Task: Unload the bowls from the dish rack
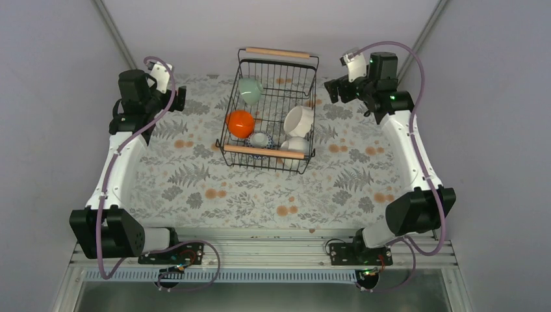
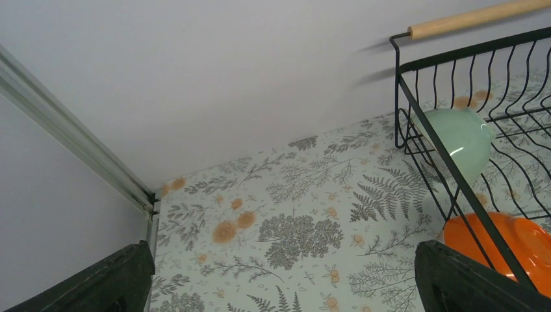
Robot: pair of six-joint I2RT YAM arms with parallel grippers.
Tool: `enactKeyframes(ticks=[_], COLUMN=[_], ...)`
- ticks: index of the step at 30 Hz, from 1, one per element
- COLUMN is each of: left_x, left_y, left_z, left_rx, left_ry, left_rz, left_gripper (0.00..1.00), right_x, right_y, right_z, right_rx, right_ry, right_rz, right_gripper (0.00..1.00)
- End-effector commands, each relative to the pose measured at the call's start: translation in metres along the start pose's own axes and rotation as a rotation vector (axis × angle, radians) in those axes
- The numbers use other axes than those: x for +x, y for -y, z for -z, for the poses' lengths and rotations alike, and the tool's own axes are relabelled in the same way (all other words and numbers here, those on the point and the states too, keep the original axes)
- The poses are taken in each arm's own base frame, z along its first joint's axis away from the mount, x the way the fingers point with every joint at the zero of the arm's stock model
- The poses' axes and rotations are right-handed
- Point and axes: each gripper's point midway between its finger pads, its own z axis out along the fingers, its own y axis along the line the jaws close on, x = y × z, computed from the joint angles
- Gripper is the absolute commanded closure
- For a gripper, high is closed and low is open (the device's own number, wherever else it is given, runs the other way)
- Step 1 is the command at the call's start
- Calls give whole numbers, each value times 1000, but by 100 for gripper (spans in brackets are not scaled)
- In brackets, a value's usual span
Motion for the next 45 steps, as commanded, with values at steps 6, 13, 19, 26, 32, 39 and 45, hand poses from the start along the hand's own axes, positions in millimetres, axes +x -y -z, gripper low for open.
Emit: enactKeyframes(ticks=[6, 13, 19, 26, 32, 39, 45], left_x=[1, 1, -3, -4, 1, 5, 6], left_y=[0, 9, 10, 10, 9, 7, 10], left_z=[-3, -3, -6, -8, -5, 0, -1], left_rx=[-3, 51, 65, 70, 58, 39, 57], left_ry=[-10, 0, 7, -4, -20, -29, -30], left_rz=[-21, 2, 14, 23, 0, -22, -15], left_gripper=[0, 0, 0, 0, 0, 0, 0], right_x=[9, 15, 29, 60, 89, 117, 148], right_y=[-7, -30, -117, -192, -217, -232, -244], right_z=[-8, -22, -54, -106, -136, -145, -141], right_rx=[-3, -63, -157, -230, -301, -399, -513], right_ry=[-33, -91, -241, -432, -538, -602, -689], right_rz=[31, 65, 318, 512, 549, 565, 582], right_gripper=[0, 0, 0, 3, 15, 14, 14])
